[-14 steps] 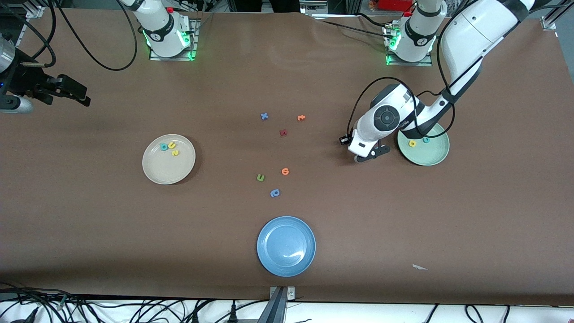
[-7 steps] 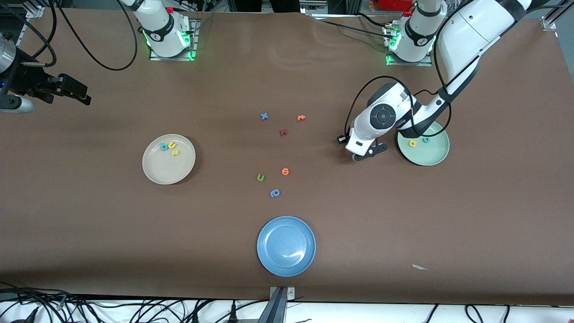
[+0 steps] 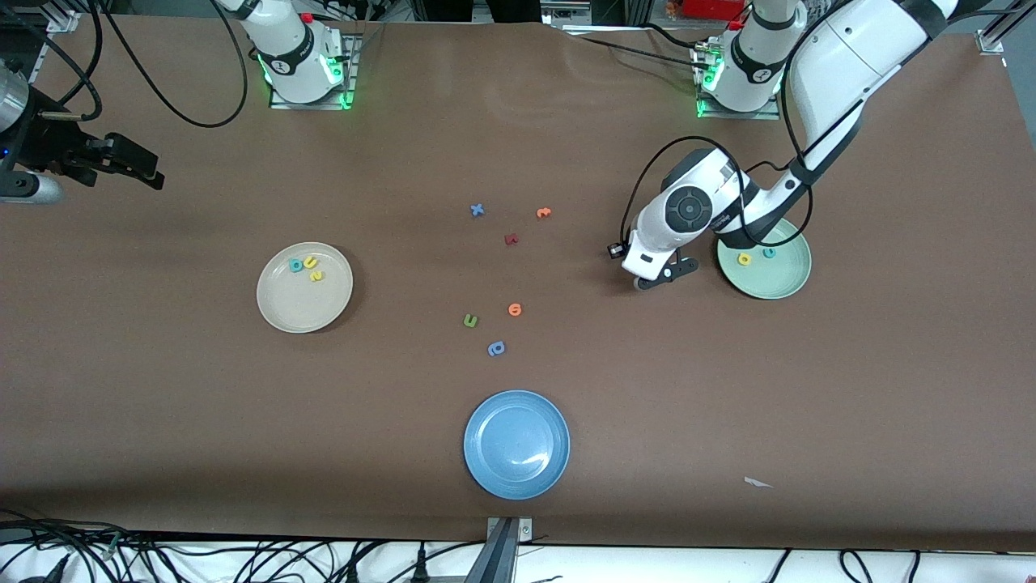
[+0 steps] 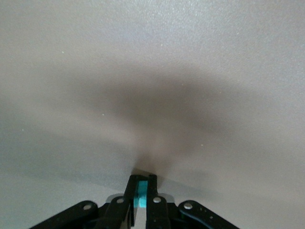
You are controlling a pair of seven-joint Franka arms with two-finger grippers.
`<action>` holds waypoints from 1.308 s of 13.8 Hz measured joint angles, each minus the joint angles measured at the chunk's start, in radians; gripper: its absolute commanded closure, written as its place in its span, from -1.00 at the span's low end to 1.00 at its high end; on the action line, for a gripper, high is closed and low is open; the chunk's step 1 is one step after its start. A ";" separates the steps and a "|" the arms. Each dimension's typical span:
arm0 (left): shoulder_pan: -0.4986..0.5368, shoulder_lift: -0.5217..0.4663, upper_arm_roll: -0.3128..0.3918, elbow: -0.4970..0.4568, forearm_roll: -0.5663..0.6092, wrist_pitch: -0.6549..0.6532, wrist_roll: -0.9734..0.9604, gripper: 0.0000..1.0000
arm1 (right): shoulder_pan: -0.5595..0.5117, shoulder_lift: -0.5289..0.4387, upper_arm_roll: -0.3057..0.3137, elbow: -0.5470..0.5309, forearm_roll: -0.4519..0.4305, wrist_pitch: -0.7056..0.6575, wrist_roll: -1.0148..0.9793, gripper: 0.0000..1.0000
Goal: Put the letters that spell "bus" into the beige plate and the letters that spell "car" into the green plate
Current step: 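Grasp the cyan L-shaped letter with the left gripper, then place the cyan letter on the green plate with the left gripper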
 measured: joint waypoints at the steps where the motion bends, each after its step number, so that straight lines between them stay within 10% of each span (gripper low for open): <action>1: 0.000 0.000 0.000 0.000 0.000 -0.001 0.000 1.00 | 0.000 0.000 0.000 0.000 0.000 0.000 0.000 -1.00; 11: 0.054 -0.016 0.000 0.101 0.007 -0.222 0.117 1.00 | 0.000 0.000 0.000 0.000 0.000 0.000 0.000 -1.00; 18: 0.283 -0.086 -0.060 0.118 0.007 -0.427 0.445 1.00 | 0.000 0.000 0.000 0.001 0.000 0.000 0.000 -1.00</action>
